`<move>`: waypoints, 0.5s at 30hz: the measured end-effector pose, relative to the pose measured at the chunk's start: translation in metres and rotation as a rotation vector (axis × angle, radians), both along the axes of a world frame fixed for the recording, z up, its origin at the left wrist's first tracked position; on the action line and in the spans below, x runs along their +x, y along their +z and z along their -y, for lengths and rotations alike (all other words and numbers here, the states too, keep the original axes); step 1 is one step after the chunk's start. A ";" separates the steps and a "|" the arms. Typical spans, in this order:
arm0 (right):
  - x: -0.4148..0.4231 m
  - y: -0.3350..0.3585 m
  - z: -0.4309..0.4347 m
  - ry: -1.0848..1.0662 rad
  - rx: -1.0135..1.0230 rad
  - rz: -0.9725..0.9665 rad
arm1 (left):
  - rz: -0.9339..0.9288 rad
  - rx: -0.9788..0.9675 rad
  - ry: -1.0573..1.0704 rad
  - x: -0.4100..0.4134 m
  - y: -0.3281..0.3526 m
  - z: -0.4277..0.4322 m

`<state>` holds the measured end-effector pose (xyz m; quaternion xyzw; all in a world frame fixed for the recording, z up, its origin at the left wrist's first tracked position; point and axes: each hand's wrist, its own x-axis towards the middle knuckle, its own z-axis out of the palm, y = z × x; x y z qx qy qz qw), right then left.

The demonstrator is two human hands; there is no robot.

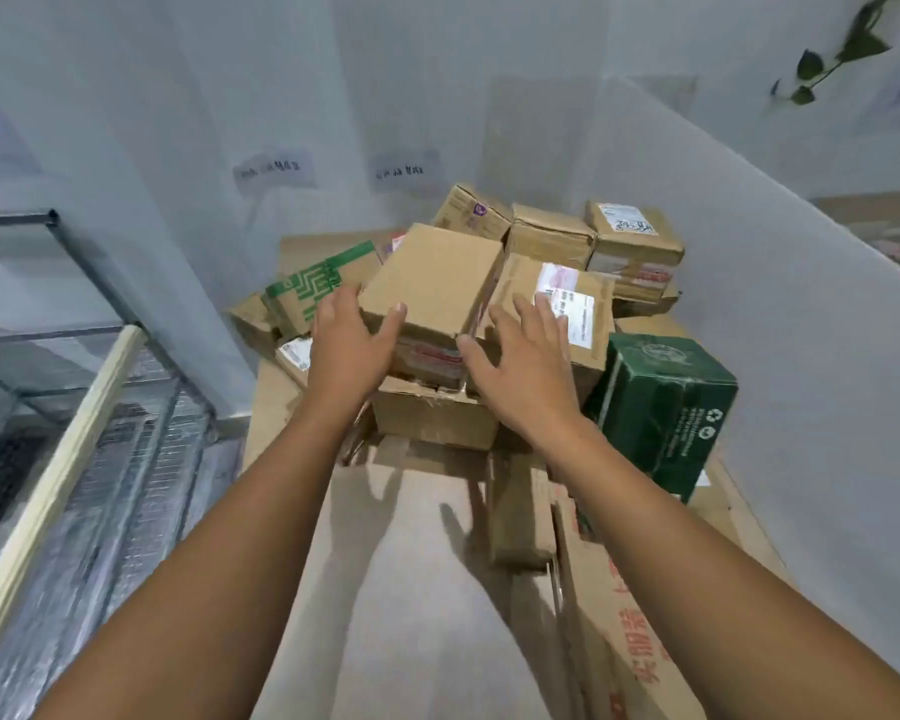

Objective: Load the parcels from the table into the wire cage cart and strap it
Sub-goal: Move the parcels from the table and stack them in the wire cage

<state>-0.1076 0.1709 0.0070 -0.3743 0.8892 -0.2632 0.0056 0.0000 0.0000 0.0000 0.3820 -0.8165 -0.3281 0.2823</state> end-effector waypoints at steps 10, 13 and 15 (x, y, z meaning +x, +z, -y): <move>0.004 -0.013 0.066 -0.187 0.163 -0.136 | -0.238 0.718 -0.138 -0.014 -0.050 0.070; 0.010 -0.011 0.076 -0.209 0.133 -0.113 | -0.308 0.788 -0.165 -0.011 -0.048 0.070; 0.017 -0.007 0.079 -0.218 0.039 -0.088 | -0.357 0.764 -0.147 -0.002 -0.043 0.063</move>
